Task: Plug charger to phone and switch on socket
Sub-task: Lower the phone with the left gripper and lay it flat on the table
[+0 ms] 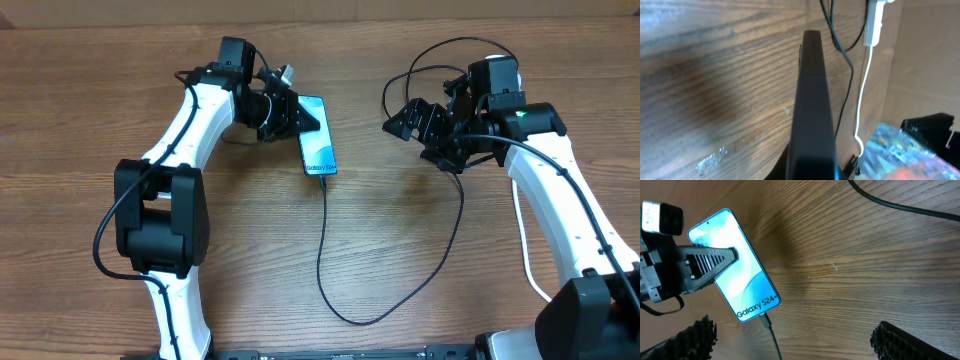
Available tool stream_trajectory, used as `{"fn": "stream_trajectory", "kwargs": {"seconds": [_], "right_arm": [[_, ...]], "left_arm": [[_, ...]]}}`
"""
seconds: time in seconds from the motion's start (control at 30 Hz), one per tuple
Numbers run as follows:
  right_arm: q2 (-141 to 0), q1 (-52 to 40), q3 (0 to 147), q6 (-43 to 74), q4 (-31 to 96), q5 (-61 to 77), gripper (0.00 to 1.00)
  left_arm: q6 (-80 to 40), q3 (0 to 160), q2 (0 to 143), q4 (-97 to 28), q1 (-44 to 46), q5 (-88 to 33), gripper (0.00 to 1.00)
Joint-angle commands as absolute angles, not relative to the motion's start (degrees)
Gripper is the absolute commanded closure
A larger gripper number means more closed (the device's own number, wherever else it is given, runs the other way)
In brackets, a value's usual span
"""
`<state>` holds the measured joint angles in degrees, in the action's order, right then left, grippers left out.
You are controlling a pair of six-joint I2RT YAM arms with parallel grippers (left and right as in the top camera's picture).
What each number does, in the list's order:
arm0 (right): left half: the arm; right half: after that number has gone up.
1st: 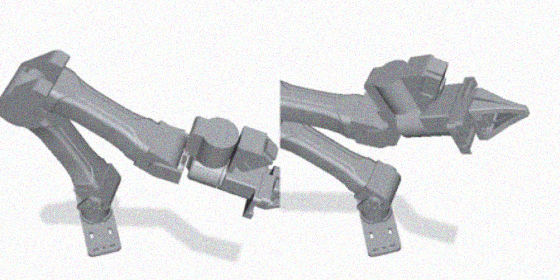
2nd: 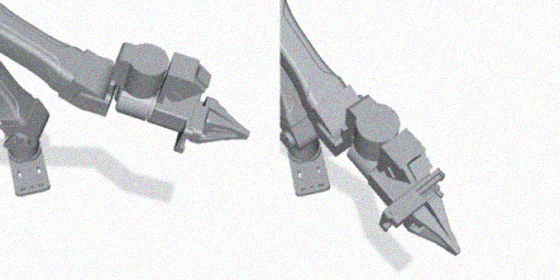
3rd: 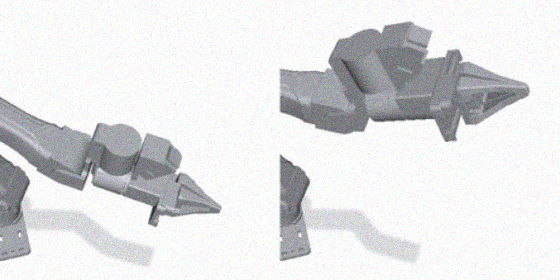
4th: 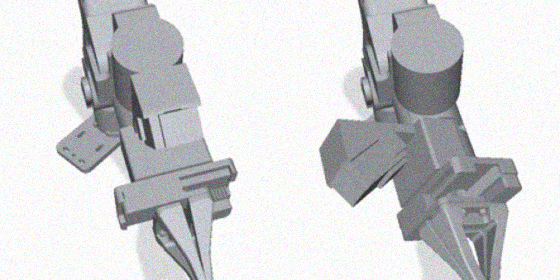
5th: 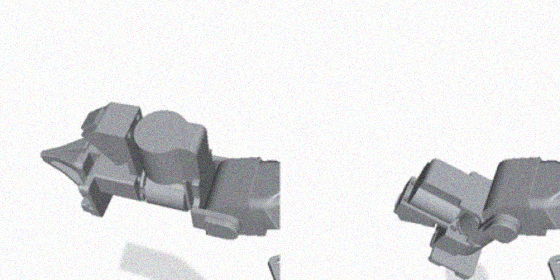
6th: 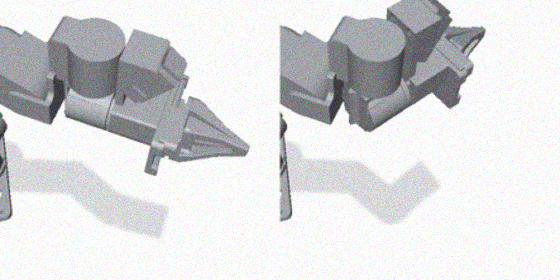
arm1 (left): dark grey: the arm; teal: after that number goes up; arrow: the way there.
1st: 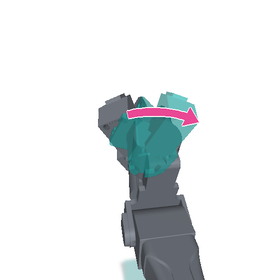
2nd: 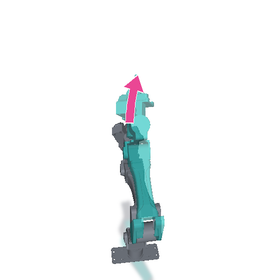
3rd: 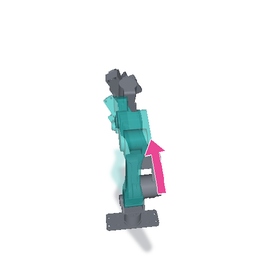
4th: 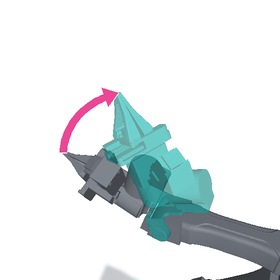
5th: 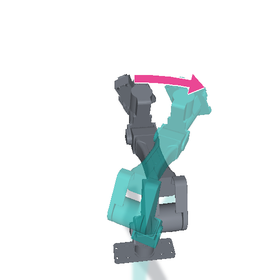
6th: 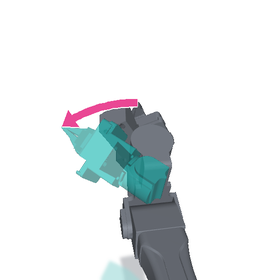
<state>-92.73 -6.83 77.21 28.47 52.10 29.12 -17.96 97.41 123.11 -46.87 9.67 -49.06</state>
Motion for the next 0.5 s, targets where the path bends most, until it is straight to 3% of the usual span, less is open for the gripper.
{"fn": "stream_trajectory", "kwargs": {"seconds": [0.0, 0.13, 0.47], "right_arm": [[-91.74, -6.68, 77.17, 27.97, 51.55, 28.51, 0.0], [-92.05, -6.68, 77.14, 27.94, 52.03, 28.53, 0.0], [-92.71, -6.74, 77.14, 27.99, 52.38, 28.53, 0.0]], "left_arm": [[-23.53, 97.65, 126.13, -44.4, 9.91, -53.41, 0.96], [-24.53, 97.65, 129.95, -39.59, 10.26, -62.15, 0.96], [-23.92, 97.65, 133.45, -36.05, 10.26, -62.48, 0.96]]}}
